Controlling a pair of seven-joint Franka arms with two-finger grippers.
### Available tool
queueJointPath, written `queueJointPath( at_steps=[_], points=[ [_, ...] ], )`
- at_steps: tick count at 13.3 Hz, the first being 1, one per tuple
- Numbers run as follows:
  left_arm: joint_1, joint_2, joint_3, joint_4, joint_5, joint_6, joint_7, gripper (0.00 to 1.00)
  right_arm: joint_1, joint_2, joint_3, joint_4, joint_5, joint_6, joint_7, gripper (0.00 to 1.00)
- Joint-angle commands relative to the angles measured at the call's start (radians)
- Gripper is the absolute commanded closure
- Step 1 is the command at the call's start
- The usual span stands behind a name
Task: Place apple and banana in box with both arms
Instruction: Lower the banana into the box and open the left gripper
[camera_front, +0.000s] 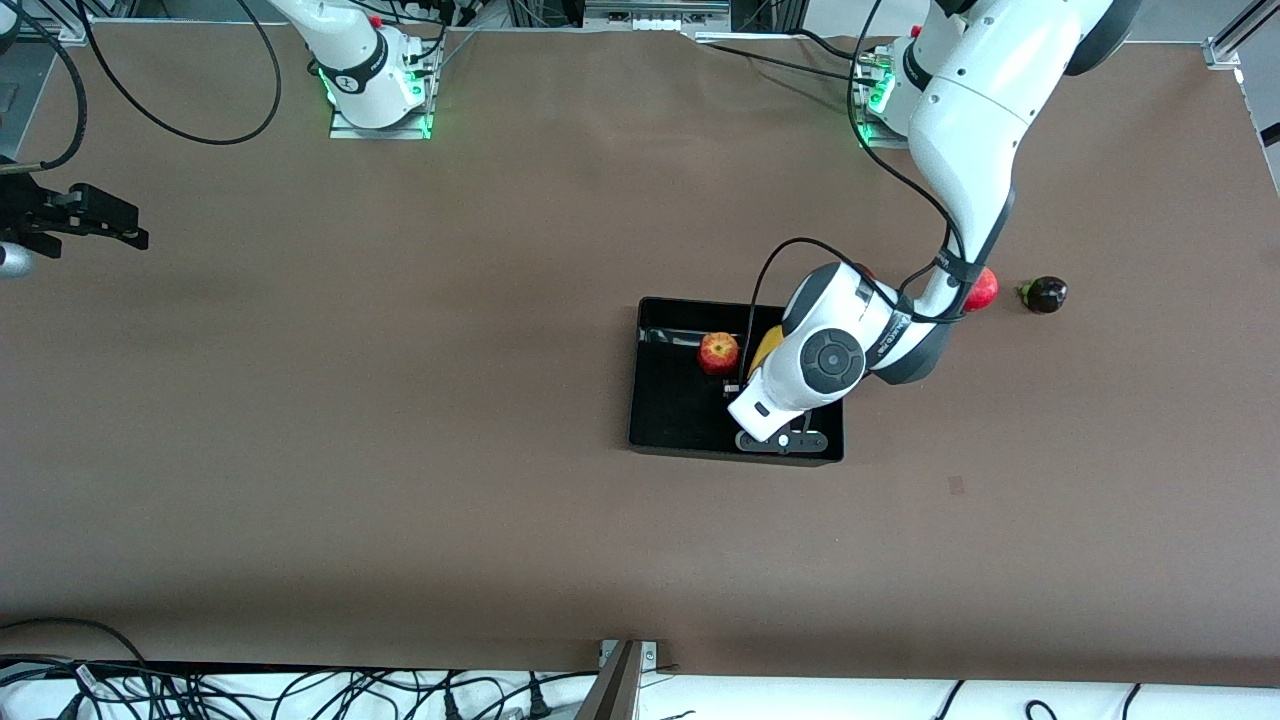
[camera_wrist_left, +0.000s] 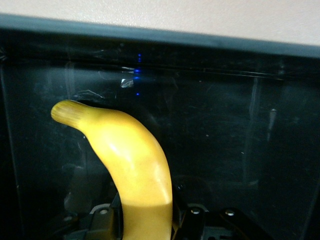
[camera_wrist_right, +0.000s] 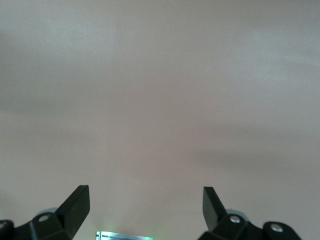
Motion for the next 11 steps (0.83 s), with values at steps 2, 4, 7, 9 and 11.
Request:
queueJointPath(
  at_steps=[2, 4, 7, 9, 11],
  points=[
    [0.002, 0.023, 0.001, -0.004, 0.032, 0.035, -0.017, 0.58, 0.000, 0.005, -0.002, 0.019, 0.000, -0.018, -0.019, 0.00],
    [0.005, 0.029, 0.001, -0.007, 0.049, 0.035, -0.020, 0.35, 0.000, 0.005, -0.002, 0.019, -0.001, -0.018, -0.019, 0.00],
    [0.014, 0.009, 0.001, -0.015, 0.050, 0.003, -0.028, 0.00, 0.000, 0.005, -0.002, 0.019, 0.000, -0.018, -0.019, 0.00],
    [0.028, -0.048, -0.002, -0.003, 0.052, -0.128, -0.066, 0.00, 0.000, 0.005, -0.002, 0.019, 0.000, -0.018, -0.019, 0.00],
    [0.064, -0.136, -0.005, 0.000, 0.049, -0.224, -0.068, 0.00, 0.000, 0.005, -0.002, 0.019, 0.000, -0.018, -0.019, 0.00]
  ],
)
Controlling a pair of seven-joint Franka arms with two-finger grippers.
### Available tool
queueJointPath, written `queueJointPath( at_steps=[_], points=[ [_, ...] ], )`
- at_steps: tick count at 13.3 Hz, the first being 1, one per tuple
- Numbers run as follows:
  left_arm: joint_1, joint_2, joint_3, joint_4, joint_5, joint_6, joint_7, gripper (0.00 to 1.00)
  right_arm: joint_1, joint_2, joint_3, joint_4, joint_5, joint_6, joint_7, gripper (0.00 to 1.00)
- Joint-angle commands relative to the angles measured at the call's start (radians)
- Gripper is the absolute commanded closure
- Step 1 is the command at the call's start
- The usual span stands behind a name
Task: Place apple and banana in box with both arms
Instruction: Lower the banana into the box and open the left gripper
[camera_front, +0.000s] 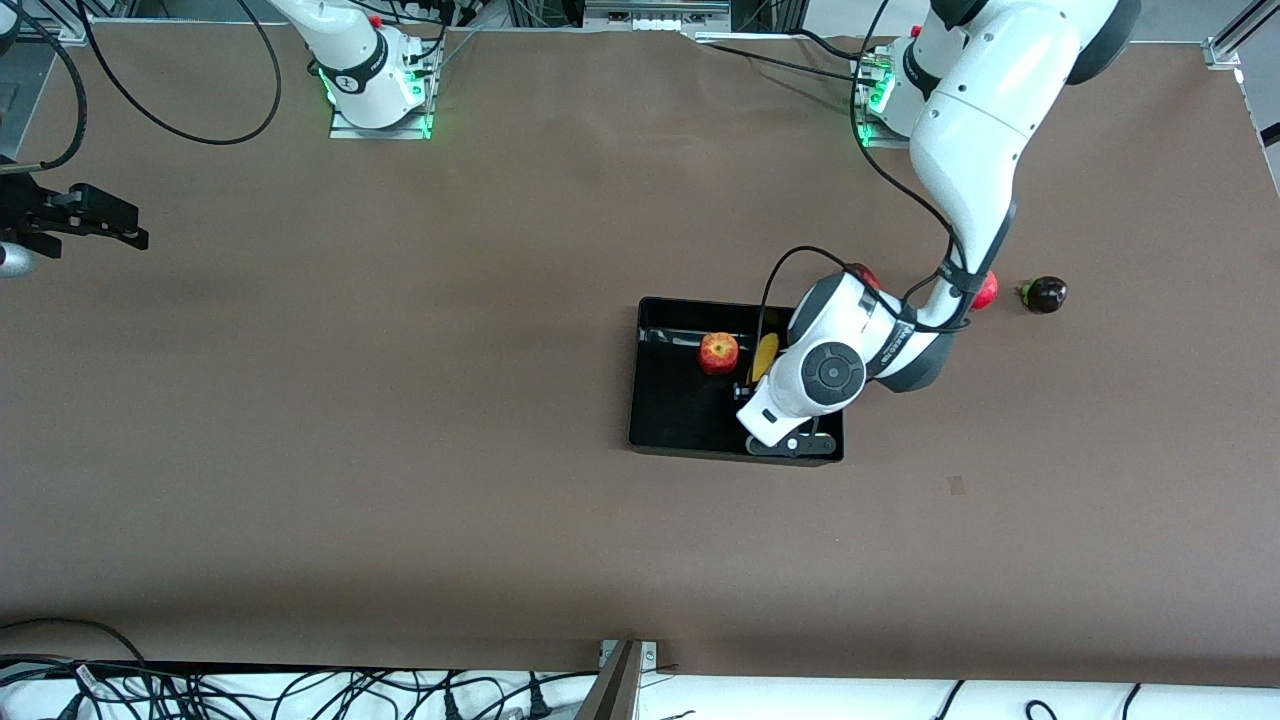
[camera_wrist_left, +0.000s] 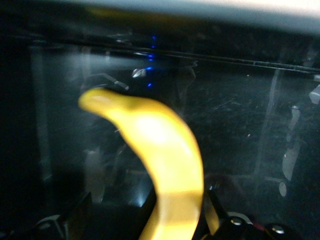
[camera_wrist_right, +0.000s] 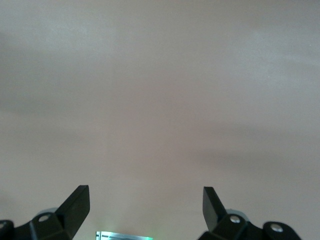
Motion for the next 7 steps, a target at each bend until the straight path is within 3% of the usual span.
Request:
queueJointPath(
  at_steps=[1, 5, 7],
  points=[
    [0.052, -0.158, -0.007, -0.014, 0.019, -0.134, -0.021, 0.00, 0.000, 0.005, -0.004, 0.019, 0.000, -0.018, -0.019, 0.00],
    [0.131, -0.301, -0.007, 0.060, 0.008, -0.347, 0.000, 0.00, 0.000, 0.005, -0.004, 0.019, 0.000, -0.018, -0.019, 0.00],
    [0.161, -0.387, 0.009, 0.067, 0.020, -0.431, 0.102, 0.00, 0.000, 0.005, -0.004, 0.019, 0.000, -0.018, -0.019, 0.00]
  ],
)
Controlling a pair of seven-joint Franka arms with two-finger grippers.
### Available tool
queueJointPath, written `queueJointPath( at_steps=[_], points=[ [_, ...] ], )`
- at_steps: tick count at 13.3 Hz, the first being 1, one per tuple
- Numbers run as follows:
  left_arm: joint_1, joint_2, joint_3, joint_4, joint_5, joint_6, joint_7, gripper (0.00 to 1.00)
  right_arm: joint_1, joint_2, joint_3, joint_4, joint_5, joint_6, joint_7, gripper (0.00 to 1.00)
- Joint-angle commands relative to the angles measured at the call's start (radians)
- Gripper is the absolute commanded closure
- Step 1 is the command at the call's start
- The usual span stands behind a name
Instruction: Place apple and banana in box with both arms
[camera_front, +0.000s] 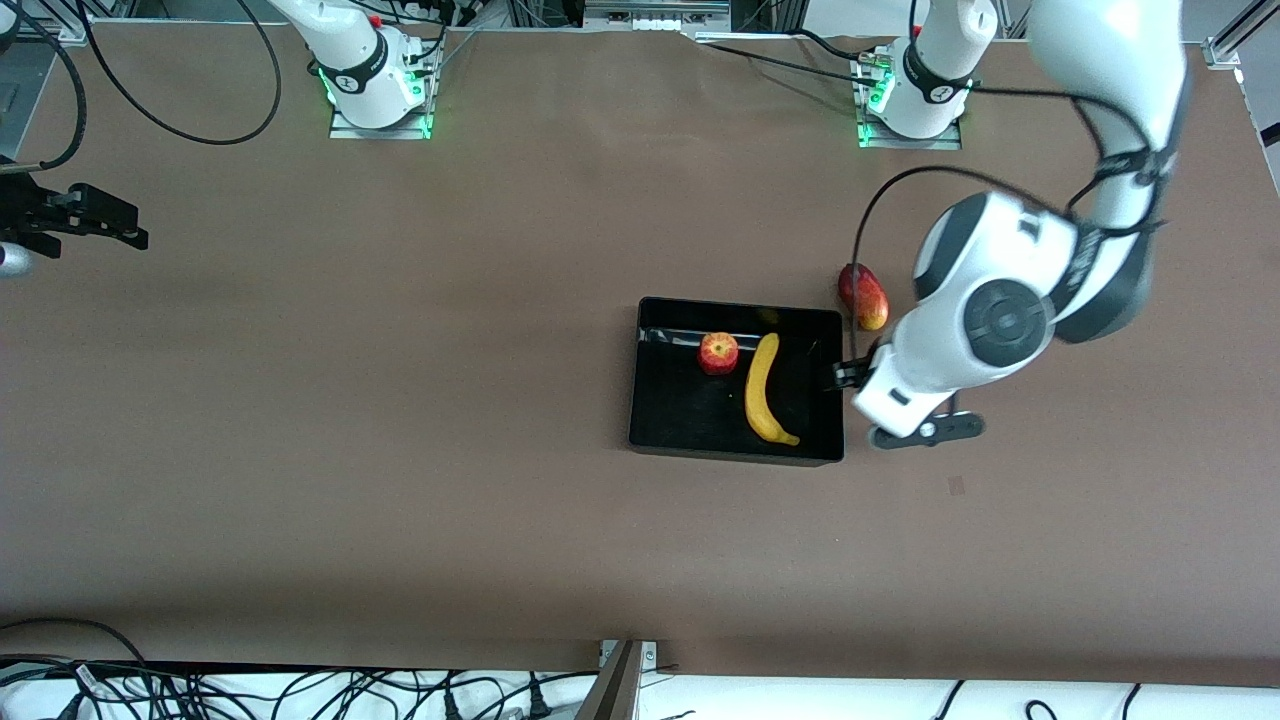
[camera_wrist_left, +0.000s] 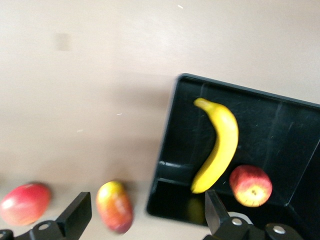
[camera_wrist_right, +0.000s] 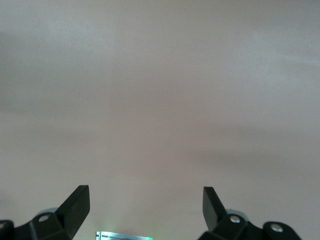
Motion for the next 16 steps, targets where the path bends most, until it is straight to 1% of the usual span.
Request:
queueJointPath(
  at_steps=[1, 3, 4, 6, 9, 11, 13, 16],
  points=[
    [0.037, -0.112, 0.029, -0.004, 0.020, -0.105, 0.138, 0.00, -0.001, 0.005, -0.004, 0.018, 0.000, -0.018, -0.019, 0.00],
    [0.064, -0.198, 0.102, -0.002, 0.007, -0.155, 0.299, 0.00, 0.000, 0.005, -0.004, 0.018, 0.000, -0.018, -0.019, 0.00],
    [0.090, -0.236, 0.110, -0.004, 0.000, -0.166, 0.368, 0.00, 0.000, 0.005, -0.004, 0.018, 0.000, -0.018, -0.019, 0.00],
    [0.139, -0.291, 0.133, -0.004, -0.034, -0.177, 0.441, 0.00, -0.001, 0.005, -0.004, 0.018, 0.000, -0.018, -0.021, 0.00],
    [0.155, -0.356, 0.156, -0.022, -0.025, -0.176, 0.534, 0.00, 0.000, 0.005, -0.004, 0.017, 0.000, -0.009, -0.021, 0.00],
    [0.150, -0.400, 0.172, -0.065, -0.025, -0.176, 0.574, 0.00, 0.000, 0.005, -0.004, 0.017, -0.001, -0.007, -0.019, 0.00],
    [0.149, -0.439, 0.172, -0.107, -0.026, -0.174, 0.584, 0.00, -0.001, 0.005, -0.004, 0.017, -0.001, -0.007, -0.019, 0.00],
    [0.130, -0.447, 0.182, -0.111, -0.029, -0.174, 0.581, 0.00, -0.001, 0.005, -0.004, 0.017, -0.001, -0.009, -0.019, 0.00]
  ],
)
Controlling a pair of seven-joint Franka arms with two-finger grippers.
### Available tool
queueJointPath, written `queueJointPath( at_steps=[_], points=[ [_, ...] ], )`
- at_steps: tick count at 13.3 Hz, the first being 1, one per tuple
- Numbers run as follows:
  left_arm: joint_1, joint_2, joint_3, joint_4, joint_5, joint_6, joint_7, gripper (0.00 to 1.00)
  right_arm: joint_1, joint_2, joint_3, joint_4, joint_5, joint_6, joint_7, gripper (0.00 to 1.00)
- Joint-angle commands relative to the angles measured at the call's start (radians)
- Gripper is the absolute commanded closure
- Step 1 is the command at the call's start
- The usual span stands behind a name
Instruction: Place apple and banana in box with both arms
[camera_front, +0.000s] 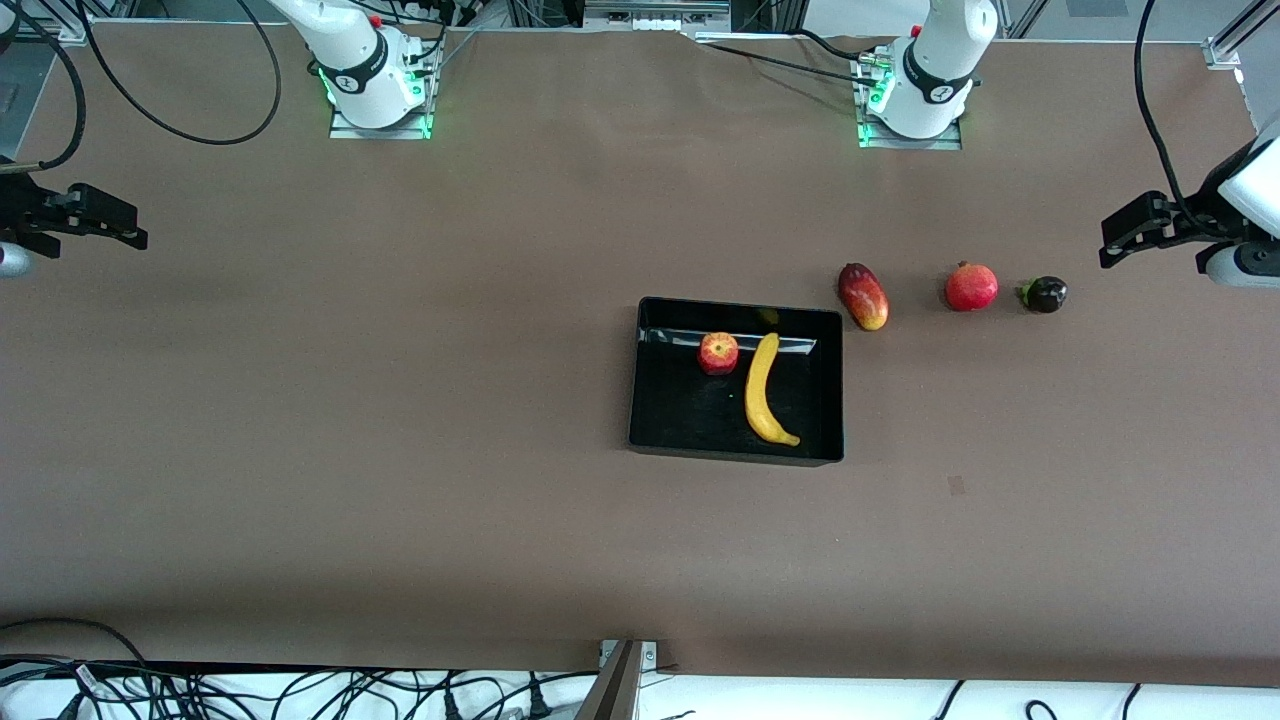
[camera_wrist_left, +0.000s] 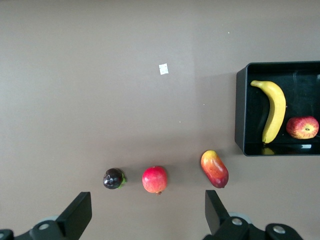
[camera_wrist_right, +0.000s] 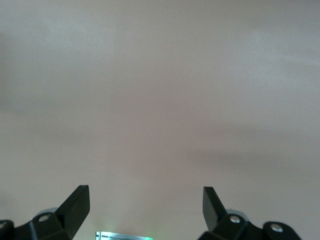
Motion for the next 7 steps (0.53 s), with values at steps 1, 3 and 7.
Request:
queueJointPath(
  at_steps=[1, 3, 7],
  points=[
    [-0.061, -0.051, 0.072, -0.043, -0.018, 0.006, 0.026, 0.00, -0.001, 0.005, -0.003, 0.016, -0.001, -0.009, -0.019, 0.00],
    [-0.084, -0.086, 0.095, -0.080, -0.019, 0.012, 0.027, 0.00, -0.001, 0.005, -0.003, 0.018, -0.010, -0.004, -0.020, 0.00],
    [-0.098, -0.100, 0.098, -0.112, -0.019, 0.023, 0.024, 0.00, -0.001, 0.005, -0.004, 0.018, -0.015, -0.006, -0.022, 0.00]
  ],
)
